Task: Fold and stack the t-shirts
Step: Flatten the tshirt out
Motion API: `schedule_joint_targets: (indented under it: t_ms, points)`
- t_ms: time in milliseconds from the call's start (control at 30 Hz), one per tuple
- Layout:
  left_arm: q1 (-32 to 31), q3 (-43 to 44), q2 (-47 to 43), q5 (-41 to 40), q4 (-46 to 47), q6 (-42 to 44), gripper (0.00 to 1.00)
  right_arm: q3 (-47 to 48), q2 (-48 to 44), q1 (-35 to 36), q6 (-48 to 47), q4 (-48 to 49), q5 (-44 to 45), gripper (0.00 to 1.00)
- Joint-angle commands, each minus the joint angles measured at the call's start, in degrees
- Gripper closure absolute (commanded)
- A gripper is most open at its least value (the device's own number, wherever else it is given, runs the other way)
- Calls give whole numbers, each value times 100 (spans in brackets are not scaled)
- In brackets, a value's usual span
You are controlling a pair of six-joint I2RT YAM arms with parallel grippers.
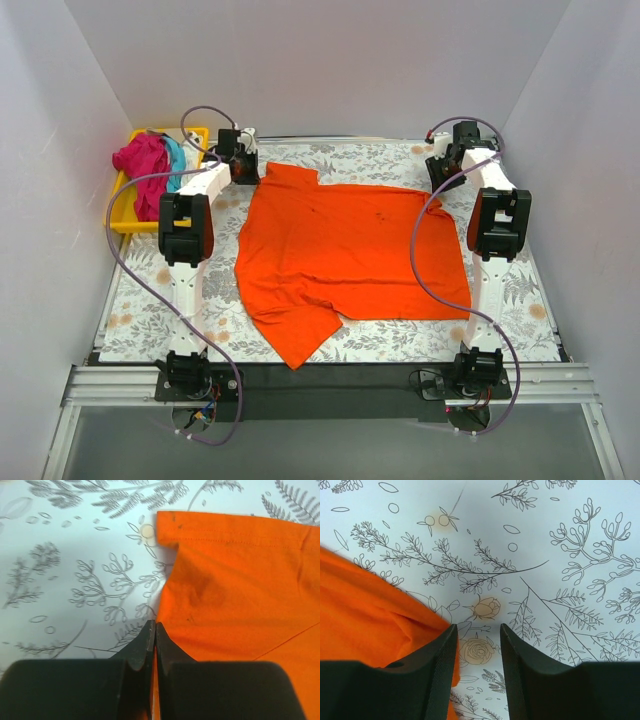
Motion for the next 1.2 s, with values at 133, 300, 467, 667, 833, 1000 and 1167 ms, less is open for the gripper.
schedule_joint_targets:
  t_ms: [133,300,467,667,833,1000,1167]
  points:
    - [70,481,-273,-332,-308,246,61,-194,-306,-40,50,13,-13,54]
    - [53,111,-942,258,-96,298,50,-414,-896,-57,-99,57,-338,53]
    - [-17,-161,-1548,373,-202,404,50,-580,-1151,-13,-170,4,-400,55]
    - [-263,-958,-1979,566,-474,544,50,-1117,-1380,198,-170,-40,-462,60]
    - [-491,-1654,-2313,716,-378,501,50,-1082,-1134,198,-20,-49,12,53]
    - [-659,-2173,-2428,733,-158,536,50,-933,-923,198,138,-31,101,57]
    - [-685,-2297,-2314,733,-123,527,51,-924,-879,172,322,-58,-119,60]
